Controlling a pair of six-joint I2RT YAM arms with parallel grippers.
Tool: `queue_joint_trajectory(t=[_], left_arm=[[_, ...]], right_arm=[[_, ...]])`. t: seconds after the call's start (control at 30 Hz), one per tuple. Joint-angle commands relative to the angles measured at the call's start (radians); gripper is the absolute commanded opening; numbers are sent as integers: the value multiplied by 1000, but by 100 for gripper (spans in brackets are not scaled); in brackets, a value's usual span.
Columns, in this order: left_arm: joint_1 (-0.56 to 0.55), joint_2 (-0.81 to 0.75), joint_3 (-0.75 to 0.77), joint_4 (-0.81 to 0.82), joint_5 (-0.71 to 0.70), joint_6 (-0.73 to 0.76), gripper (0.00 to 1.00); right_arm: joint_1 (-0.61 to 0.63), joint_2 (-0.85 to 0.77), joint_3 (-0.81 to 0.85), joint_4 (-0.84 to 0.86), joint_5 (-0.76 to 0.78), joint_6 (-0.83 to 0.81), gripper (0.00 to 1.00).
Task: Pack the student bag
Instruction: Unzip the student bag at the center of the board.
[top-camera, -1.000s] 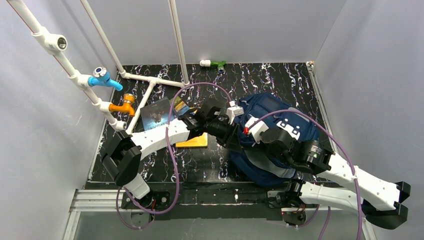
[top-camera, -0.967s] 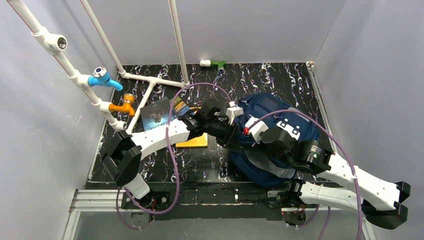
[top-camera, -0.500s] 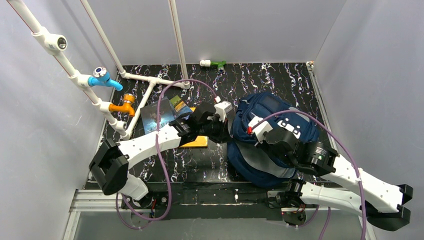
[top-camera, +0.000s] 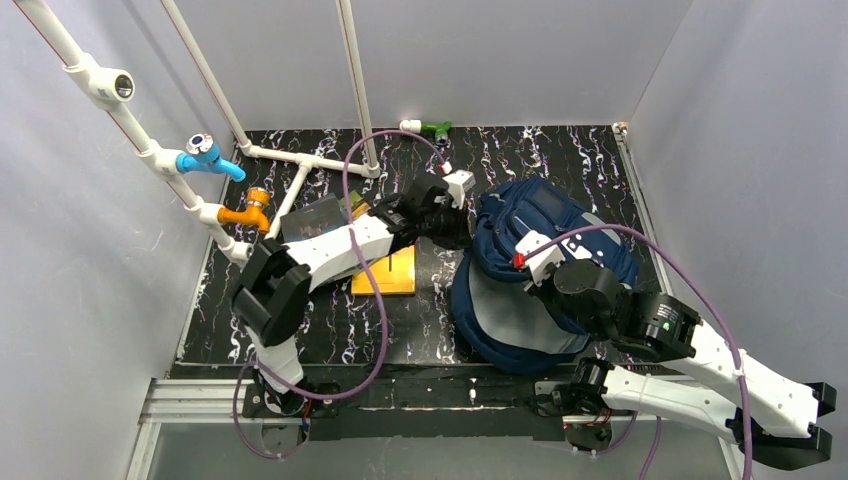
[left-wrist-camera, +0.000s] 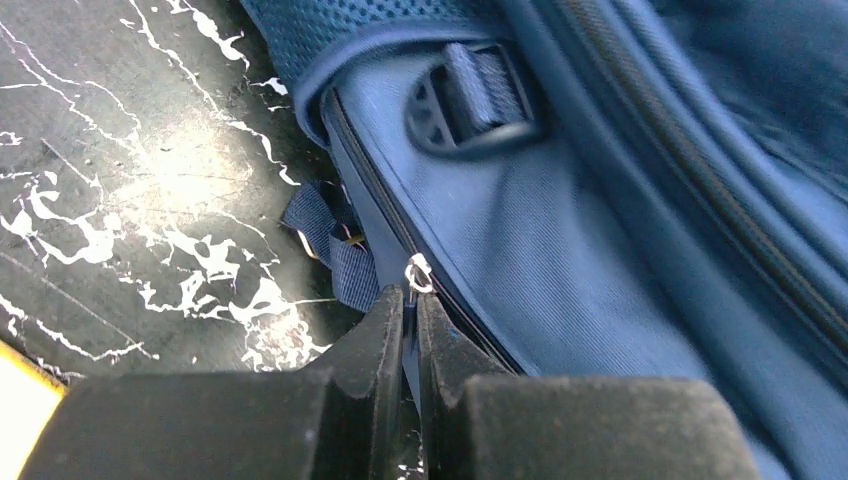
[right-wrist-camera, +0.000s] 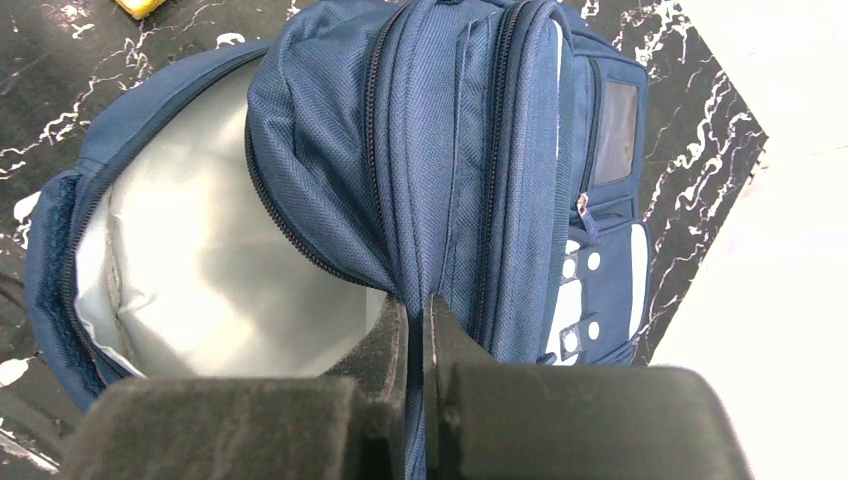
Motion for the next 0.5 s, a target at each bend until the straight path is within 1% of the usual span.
queue_joint_trajectory(t=[0.0, 0.1, 0.2, 0.23, 0.3, 0.33, 0.37, 0.47], left_arm=[[14, 101, 144, -72, -20, 68, 0], [23, 182, 253, -202, -135, 48, 0], [31, 199, 290, -232, -156, 37, 0], [32, 191, 291, -229, -160, 37, 5], [34, 171, 296, -237, -173, 40, 24], [35, 158, 301, -252, -183, 42, 30], [35, 144, 307, -274, -194, 45, 34], [38, 83, 319, -363, -224, 43, 40]], right_arm=[[3, -40, 57, 146, 61, -61, 1], [3, -47, 59, 175, 91, -64, 1], [3, -20, 51, 199, 133, -51, 1], [3, 2, 50, 204, 146, -41, 1], [3, 57, 51, 210, 188, -22, 1], [3, 88, 49, 215, 209, -17, 1], [3, 117, 44, 229, 230, -17, 1], [-4, 187, 21, 308, 277, -53, 1]])
